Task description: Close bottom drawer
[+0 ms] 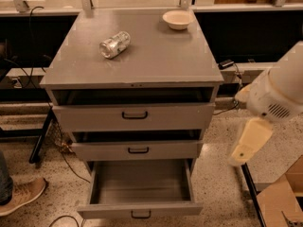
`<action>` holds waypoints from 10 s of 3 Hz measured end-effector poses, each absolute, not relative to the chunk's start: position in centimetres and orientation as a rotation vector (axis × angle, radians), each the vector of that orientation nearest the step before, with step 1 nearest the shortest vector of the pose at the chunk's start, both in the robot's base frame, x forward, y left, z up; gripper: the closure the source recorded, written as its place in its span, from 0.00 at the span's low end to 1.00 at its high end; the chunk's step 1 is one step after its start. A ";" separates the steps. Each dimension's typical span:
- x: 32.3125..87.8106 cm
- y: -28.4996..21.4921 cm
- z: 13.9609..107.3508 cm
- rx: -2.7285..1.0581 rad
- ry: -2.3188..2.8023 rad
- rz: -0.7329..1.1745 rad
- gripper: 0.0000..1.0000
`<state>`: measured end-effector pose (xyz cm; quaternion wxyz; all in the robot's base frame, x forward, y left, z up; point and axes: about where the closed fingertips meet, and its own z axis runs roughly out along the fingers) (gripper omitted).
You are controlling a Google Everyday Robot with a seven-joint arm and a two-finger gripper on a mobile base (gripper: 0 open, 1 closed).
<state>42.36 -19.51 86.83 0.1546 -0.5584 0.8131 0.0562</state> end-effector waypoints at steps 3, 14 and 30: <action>40.0 -15.1 71.1 -1.410 2.431 0.534 0.00; 42.0 -13.2 20.4 -0.938 2.730 0.969 0.76; 65.1 -10.9 17.8 -0.779 2.160 0.748 1.00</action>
Offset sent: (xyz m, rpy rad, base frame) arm -0.0335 0.0668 -0.2308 0.3252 0.2836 -0.1480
